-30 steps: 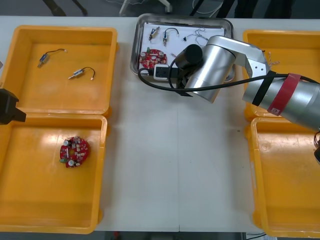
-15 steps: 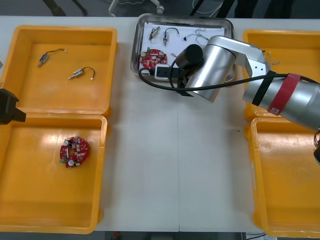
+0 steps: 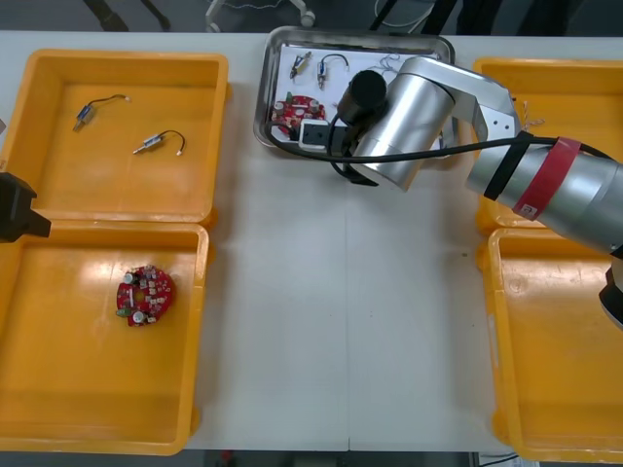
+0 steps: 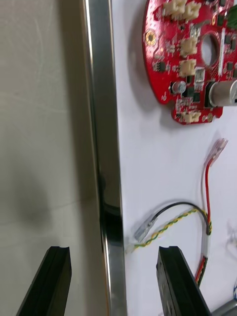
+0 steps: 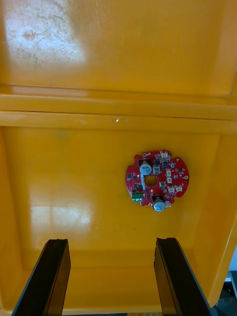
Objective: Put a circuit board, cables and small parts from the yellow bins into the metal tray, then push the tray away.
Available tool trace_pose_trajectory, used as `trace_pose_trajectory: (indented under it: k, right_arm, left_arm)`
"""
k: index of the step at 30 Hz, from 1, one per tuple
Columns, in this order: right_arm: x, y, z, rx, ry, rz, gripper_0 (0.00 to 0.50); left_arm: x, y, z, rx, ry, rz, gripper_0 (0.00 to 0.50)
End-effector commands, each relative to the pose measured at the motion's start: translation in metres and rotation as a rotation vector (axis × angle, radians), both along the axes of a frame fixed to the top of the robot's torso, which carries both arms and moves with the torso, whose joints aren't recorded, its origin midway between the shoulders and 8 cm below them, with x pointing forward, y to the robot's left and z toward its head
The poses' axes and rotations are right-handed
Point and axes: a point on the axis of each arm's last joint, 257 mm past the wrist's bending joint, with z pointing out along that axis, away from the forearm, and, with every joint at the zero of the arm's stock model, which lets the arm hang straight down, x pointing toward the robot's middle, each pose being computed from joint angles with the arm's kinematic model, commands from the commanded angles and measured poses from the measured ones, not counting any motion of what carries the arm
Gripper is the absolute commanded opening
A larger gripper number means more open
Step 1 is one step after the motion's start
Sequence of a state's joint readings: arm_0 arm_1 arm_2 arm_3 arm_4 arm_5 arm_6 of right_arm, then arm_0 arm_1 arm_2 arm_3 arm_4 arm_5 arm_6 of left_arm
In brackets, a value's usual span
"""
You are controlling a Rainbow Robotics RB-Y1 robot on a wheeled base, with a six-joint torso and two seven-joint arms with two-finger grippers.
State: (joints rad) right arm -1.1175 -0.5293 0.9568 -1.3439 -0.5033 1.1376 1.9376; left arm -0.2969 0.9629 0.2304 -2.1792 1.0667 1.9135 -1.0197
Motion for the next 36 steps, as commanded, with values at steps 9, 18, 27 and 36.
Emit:
trace_pose_trajectory:
  k: [9, 18, 27, 36]
  right_arm:
    - [-0.059, 0.012, 0.058, 0.071, 0.122, -0.061, 0.500]
    - [-0.106, -0.035, 0.072, 0.119, 0.155, -0.211, 0.500]
    - [-0.145, -0.082, 0.088, 0.238, 0.202, -0.350, 0.500]
    - [-0.153, -0.112, 0.116, 0.434, 0.209, -0.411, 0.500]
  left_arm:
    - [-0.004, 0.014, 0.013, 0.078, -0.022, -0.058, 0.500]
    - [-0.004, 0.014, 0.013, 0.078, -0.022, -0.058, 0.500]
    - [-0.004, 0.014, 0.013, 0.078, -0.022, -0.058, 0.500]
    - [-0.004, 0.014, 0.013, 0.078, -0.022, -0.058, 0.500]
